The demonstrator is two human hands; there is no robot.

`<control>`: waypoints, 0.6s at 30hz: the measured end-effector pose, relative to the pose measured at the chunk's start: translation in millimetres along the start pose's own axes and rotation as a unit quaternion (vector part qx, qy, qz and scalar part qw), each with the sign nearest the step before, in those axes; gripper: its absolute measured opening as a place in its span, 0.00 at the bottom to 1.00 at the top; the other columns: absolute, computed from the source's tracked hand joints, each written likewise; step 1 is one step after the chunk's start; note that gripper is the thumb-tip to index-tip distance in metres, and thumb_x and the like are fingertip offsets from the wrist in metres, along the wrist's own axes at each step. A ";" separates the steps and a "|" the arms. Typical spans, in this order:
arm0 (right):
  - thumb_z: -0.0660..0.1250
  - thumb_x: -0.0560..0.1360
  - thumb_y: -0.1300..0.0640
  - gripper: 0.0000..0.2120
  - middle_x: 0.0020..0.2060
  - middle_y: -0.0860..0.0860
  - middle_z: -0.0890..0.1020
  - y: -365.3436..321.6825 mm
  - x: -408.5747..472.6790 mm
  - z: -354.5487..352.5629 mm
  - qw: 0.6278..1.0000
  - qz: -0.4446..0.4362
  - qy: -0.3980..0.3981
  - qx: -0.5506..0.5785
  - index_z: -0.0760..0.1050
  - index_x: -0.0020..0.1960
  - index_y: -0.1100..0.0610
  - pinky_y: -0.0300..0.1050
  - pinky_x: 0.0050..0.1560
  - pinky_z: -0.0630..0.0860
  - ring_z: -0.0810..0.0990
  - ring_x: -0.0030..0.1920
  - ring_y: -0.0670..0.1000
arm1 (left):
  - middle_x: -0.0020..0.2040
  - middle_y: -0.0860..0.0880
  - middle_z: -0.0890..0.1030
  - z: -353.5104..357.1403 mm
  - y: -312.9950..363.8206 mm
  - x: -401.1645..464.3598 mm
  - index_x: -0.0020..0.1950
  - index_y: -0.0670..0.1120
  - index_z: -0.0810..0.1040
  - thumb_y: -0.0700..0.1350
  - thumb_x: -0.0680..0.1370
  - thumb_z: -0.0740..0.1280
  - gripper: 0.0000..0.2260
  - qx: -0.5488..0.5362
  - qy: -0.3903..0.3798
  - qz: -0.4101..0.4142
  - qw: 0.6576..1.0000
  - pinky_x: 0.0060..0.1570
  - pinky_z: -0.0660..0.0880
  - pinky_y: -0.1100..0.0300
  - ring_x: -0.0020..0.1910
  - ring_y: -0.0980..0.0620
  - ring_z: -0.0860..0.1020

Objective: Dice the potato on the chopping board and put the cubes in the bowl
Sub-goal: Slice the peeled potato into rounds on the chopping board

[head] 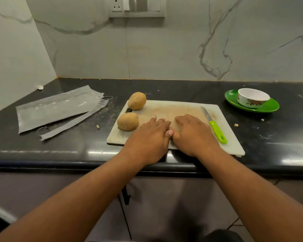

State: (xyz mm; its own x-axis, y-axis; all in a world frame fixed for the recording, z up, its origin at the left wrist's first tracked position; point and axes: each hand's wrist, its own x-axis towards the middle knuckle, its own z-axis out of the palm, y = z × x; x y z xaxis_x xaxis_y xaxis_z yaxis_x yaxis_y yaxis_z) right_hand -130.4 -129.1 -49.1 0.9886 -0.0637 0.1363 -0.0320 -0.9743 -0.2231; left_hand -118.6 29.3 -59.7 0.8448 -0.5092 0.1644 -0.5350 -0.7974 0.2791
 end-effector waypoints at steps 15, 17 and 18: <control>0.54 0.78 0.39 0.25 0.68 0.51 0.70 5.8 1.4 1.5 1.000 -0.019 0.010 -0.003 0.66 0.72 0.47 0.54 0.68 0.66 0.68 0.68 0.53 | 0.85 0.57 0.48 3.0 -4.8 3.2 0.85 0.56 0.47 0.59 0.86 0.44 0.26 0.026 -0.024 -0.001 0.999 0.76 0.39 0.64 0.82 0.59 0.41; 0.55 0.78 0.39 0.25 0.69 0.51 0.69 5.6 2.0 0.6 1.000 -0.023 0.000 -0.001 0.66 0.72 0.47 0.55 0.69 0.65 0.66 0.69 0.53 | 0.85 0.57 0.50 2.6 -4.2 1.8 0.85 0.55 0.49 0.59 0.86 0.44 0.26 0.017 -0.020 -0.002 1.000 0.77 0.40 0.63 0.83 0.59 0.42; 0.55 0.78 0.39 0.25 0.69 0.51 0.69 5.9 3.3 -0.2 1.000 -0.024 -0.006 0.001 0.66 0.72 0.47 0.55 0.69 0.65 0.66 0.70 0.53 | 0.85 0.57 0.51 2.5 -4.4 1.7 0.85 0.55 0.50 0.59 0.86 0.45 0.26 0.011 -0.018 -0.004 1.000 0.78 0.41 0.62 0.83 0.59 0.43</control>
State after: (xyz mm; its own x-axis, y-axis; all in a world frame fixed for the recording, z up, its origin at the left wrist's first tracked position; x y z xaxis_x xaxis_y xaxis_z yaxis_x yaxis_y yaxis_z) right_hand -127.4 -135.1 -49.8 0.9908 -0.0140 0.1350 0.0160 -0.9757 -0.2184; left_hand -114.9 31.2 -63.1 0.8482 -0.5140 0.1278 -0.5288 -0.8080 0.2598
